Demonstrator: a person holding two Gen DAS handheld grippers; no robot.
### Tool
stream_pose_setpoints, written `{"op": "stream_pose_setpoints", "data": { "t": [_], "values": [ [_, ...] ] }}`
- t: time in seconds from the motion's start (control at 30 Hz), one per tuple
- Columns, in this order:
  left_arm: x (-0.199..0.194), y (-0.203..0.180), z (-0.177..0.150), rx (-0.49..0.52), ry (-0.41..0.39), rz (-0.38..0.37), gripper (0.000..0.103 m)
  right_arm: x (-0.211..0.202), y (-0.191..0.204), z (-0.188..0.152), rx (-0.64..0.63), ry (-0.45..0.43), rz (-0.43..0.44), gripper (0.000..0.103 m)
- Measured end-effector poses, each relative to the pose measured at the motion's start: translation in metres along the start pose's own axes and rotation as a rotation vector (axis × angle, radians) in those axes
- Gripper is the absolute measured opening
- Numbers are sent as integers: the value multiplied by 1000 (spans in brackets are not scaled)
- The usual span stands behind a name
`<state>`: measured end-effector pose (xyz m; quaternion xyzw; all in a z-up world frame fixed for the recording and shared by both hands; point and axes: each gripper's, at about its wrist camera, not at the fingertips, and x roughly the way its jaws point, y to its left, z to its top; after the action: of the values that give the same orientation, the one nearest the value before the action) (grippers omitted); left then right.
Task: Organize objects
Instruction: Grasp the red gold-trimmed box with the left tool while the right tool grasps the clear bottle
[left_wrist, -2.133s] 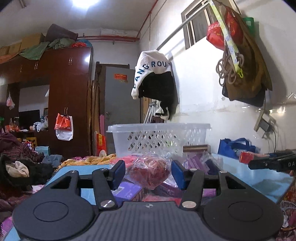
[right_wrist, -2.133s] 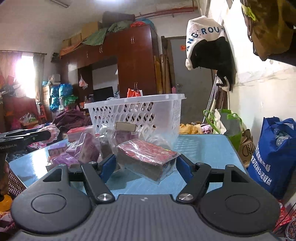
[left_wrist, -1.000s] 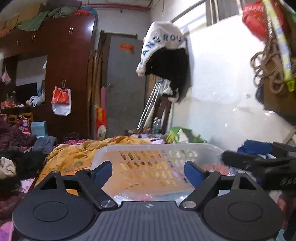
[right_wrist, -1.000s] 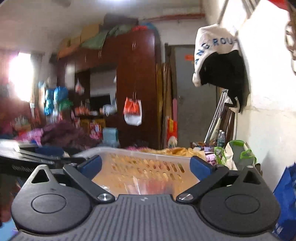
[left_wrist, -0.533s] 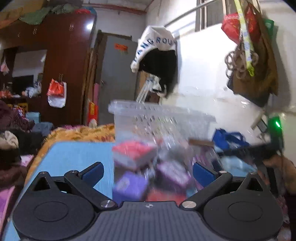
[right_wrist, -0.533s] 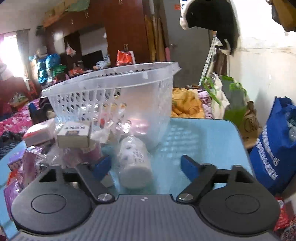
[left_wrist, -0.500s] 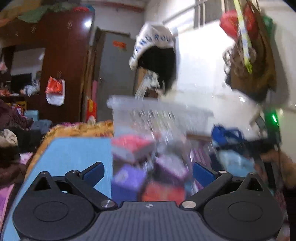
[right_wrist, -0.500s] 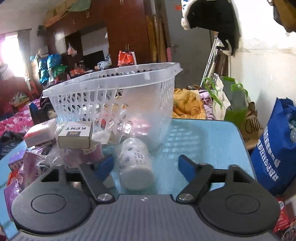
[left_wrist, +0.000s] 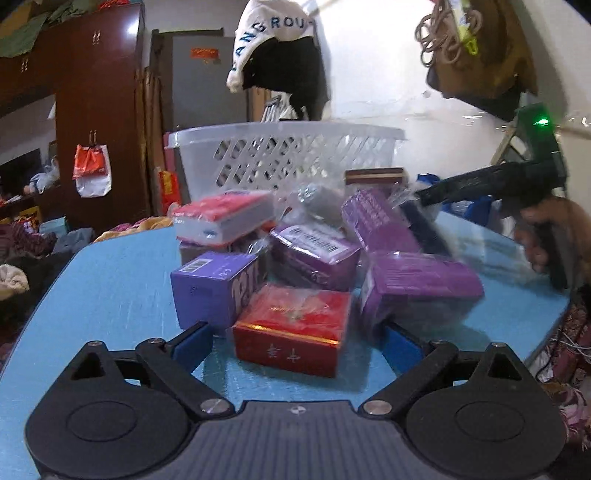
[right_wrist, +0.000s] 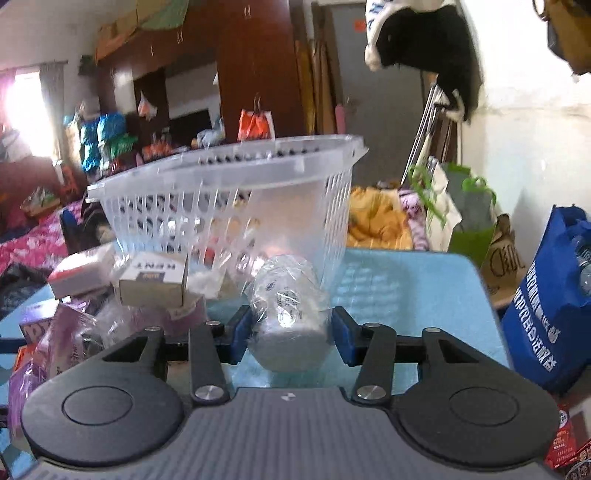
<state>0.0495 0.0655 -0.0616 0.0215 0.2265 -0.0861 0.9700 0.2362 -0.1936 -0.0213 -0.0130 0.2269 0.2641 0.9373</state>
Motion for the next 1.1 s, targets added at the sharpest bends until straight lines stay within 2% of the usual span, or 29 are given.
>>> {"op": "stream_pose_setpoints", "data": {
  "t": [0.07, 0.13, 0.17, 0.37, 0.6, 0.8, 1.1],
  "values": [
    [0, 3, -1, -17, -8, 6, 94, -2, -3, 1, 12, -19, 6, 50],
    [-4, 3, -3, -11, -27, 41, 74, -4, -5, 0, 24, -33, 13, 50],
    [-7, 3, -4, -9, -35, 39, 69, -5, -5, 1, 27, -38, 15, 50],
    [-22, 5, -11, -4, -103, 49, 68, -10, 0, 0, 9, -81, -4, 50],
    [-39, 5, -1, -14, -190, 46, 68, -18, 9, -3, -31, -139, -34, 50],
    [-38, 11, 7, -52, -215, 61, 68, -27, 17, -5, -72, -194, -52, 50],
    [-33, 2, 13, -47, -250, 78, 69, -41, 21, -9, -90, -297, -58, 50]
  ]
}}
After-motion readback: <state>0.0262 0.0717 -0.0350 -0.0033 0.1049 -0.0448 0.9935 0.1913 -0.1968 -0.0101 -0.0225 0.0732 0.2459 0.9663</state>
